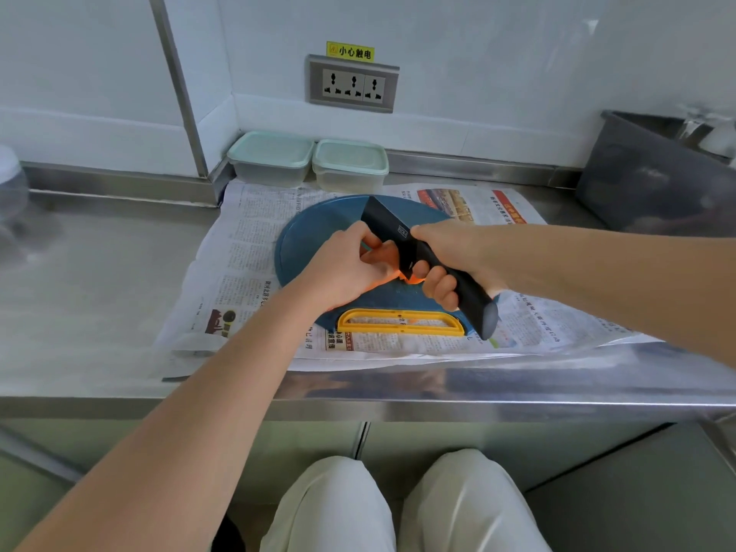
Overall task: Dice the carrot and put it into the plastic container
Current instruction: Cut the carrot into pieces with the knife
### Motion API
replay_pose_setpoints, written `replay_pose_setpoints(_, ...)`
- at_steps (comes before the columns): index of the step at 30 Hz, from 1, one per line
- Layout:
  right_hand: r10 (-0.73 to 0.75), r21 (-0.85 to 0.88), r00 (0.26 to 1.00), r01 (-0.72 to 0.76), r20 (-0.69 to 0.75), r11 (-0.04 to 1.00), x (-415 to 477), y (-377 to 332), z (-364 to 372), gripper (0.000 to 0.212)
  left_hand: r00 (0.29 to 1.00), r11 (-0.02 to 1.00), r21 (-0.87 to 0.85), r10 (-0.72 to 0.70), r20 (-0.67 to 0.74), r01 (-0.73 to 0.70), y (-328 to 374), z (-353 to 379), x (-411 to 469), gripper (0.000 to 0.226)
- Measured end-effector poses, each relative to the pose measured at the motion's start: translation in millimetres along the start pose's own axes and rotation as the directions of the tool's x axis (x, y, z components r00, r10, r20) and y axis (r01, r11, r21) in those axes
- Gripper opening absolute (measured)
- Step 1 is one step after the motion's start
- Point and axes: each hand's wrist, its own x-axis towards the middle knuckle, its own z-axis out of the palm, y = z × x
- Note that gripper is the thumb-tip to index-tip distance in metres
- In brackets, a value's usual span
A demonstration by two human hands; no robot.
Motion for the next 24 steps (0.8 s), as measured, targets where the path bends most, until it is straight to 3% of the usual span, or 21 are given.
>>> replay_pose_setpoints(15,-0.019,0.135,0.986,0.042,-0.166,0.990,21,23,34,0.058,0.998,0.995,-0.075,-0.058,0.015,0.059,-9,-2,6,0.031)
replay_pose_setpoints(24,-0.080,0.231,0.991,0.102,-0.104,0.968,17,28,27,0.054,0.999,0.999,-0.021,-0.050,0.005,0.050,-6,-1,2,0.035)
